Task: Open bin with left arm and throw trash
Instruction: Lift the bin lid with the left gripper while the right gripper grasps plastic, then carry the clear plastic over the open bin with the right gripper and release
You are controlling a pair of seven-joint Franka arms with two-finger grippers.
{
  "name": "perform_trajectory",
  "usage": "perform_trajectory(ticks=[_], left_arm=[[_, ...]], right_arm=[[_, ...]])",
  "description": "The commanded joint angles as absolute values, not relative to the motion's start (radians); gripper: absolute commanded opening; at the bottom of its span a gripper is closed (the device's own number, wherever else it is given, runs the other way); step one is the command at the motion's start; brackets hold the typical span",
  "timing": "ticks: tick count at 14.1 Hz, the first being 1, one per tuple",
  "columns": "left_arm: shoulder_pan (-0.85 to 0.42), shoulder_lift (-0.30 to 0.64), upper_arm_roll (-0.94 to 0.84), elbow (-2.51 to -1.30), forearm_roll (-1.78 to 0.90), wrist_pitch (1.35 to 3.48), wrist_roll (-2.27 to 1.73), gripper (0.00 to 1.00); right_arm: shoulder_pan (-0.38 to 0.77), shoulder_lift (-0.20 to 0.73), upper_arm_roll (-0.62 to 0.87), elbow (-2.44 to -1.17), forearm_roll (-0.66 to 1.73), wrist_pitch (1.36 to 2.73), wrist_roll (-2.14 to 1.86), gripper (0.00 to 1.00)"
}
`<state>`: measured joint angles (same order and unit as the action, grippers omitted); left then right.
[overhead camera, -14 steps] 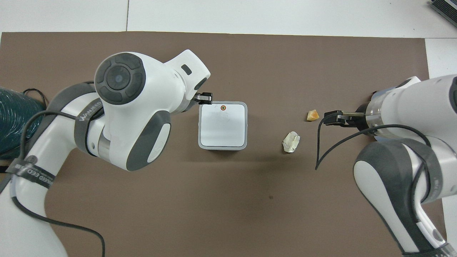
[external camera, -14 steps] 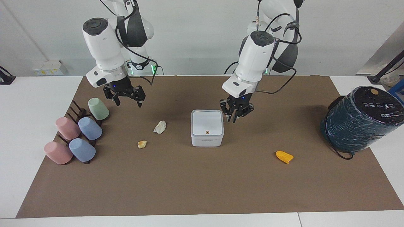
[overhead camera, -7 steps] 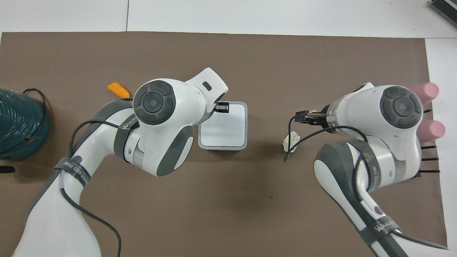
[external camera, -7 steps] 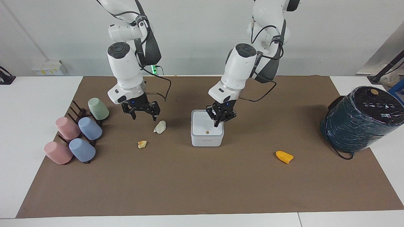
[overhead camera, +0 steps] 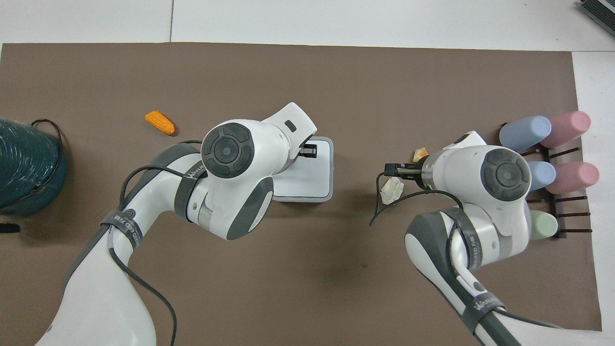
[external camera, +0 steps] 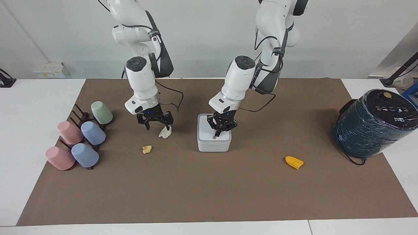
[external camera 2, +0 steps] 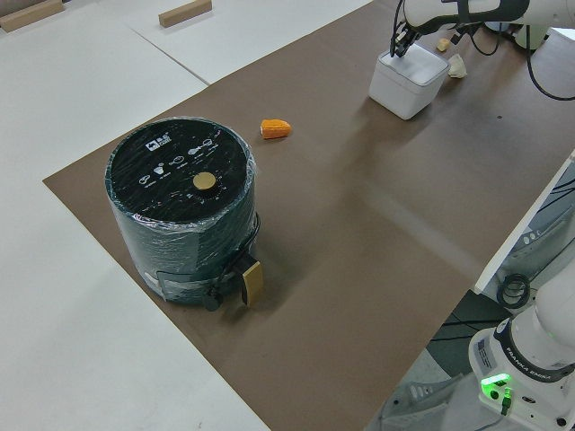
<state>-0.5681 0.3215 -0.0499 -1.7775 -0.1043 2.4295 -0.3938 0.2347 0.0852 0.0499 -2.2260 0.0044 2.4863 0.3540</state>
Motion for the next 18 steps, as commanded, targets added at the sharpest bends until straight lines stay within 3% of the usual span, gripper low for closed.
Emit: perform_trajectory(ticks=[1, 2, 3, 5, 6, 7, 8, 10, 12, 15, 18], left_arm=[[-0.578, 0.324, -0.037, -1.743, -0.118, 2.351, -0.4, 0.12], [-0.569, 0.319, -0.031, -1.665, -0.117, 2.233, -0.399, 0.12], [-0.551, 0.319, -0.028, -1.569, -0.118, 2.103, -0.396, 0.16], [-0.491, 0.319, -0.029, -1.455, -0.117, 1.915, -0.394, 0.21], [-0.476, 0.319, -0.026, -1.416, -0.114, 1.869, -0.394, 0.24], [-0.451, 0.321, -0.026, -1.395, -0.107, 1.843, -0.394, 0.32], [-0.431, 0.321, -0.026, -1.394, -0.101, 1.848, -0.388, 0.37], [-0.39, 0.325, -0.026, -1.401, -0.046, 1.879, -0.365, 0.49], [-0.338, 0.325, -0.026, -1.413, -0.02, 1.932, -0.318, 0.75], [-0.253, 0.314, -0.02, -1.495, -0.014, 2.037, -0.311, 0.96], [-0.218, 0.319, 0.009, -1.575, 0.008, 2.127, -0.33, 1.0]], right_arm=[[0.232, 0.112, 0.049, -2.253, -0.009, 2.532, 0.298, 0.86], [0.232, 0.11, 0.049, -2.275, -0.009, 2.561, 0.295, 0.81], [0.232, 0.109, 0.049, -2.296, -0.009, 2.588, 0.299, 0.69], [0.232, 0.107, 0.049, -2.347, -0.009, 2.663, 0.304, 0.59], [0.233, 0.109, 0.049, -2.349, -0.009, 2.669, 0.304, 0.41], [0.233, 0.109, 0.049, -2.345, -0.009, 2.669, 0.307, 0.09], [0.233, 0.109, 0.049, -2.345, -0.009, 2.669, 0.316, 0.0], [0.253, 0.103, 0.049, -2.335, -0.009, 2.665, 0.415, 0.0], [0.259, 0.097, 0.049, -2.289, -0.009, 2.642, 0.519, 0.0], [0.287, 0.095, 0.051, -2.156, -0.003, 2.484, 0.74, 0.0], [0.307, 0.115, 0.051, -2.022, 0.009, 2.383, 0.936, 0.0]])
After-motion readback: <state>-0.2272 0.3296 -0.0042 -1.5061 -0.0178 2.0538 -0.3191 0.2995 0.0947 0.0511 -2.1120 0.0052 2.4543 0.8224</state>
